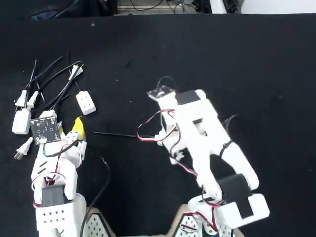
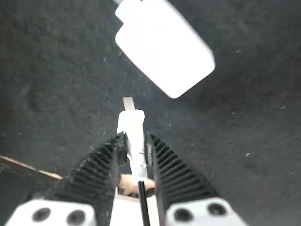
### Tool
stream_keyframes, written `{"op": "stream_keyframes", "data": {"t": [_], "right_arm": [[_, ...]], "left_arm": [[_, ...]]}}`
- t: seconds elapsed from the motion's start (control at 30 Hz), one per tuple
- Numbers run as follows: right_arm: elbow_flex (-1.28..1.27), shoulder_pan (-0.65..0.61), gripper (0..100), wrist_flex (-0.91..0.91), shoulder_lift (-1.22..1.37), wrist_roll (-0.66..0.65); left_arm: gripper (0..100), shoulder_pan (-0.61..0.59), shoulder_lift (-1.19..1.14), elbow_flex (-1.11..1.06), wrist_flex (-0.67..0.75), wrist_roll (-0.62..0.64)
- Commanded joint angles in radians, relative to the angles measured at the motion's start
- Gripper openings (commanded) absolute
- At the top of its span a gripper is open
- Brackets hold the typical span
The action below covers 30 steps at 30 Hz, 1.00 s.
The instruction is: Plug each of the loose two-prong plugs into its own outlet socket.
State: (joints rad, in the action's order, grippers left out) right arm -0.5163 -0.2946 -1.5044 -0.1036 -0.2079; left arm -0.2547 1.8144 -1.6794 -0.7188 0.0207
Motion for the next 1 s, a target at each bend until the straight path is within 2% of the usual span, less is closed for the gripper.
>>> {"op": "stream_keyframes", "data": {"t": [0.0,0.23,0.43,0.57,0.63,0.73,0.87,0.97], "right_arm": [[0.07,0.098,1.0,0.061,0.012,-0.071],[0.142,0.204,1.0,0.109,0.088,-0.141],[0.254,0.269,1.0,0.071,0.033,-0.19],[0.206,0.341,1.0,0.083,-0.035,-0.281],[0.111,0.399,1.1,0.167,-0.09,-0.33],[-0.127,0.463,1.1,0.414,-0.171,-0.371],[-0.394,0.462,1.1,0.675,-0.245,-0.374],[-0.498,0.443,1.2,0.767,-0.26,-0.374]], "left_arm": [[17,-0.007,0.009,0.007,0.017,0.0],[17,-0.007,0.009,0.007,0.018,0.0],[17,-0.007,0.009,0.007,0.018,0.0],[17,-0.007,0.009,0.007,0.018,0.0],[17,-0.007,0.009,0.007,0.018,0.0],[17,-0.007,0.009,0.007,0.018,0.0],[17,-0.007,0.009,0.007,0.02,0.0],[17,-0.007,0.009,0.007,0.02,0.0]]}}
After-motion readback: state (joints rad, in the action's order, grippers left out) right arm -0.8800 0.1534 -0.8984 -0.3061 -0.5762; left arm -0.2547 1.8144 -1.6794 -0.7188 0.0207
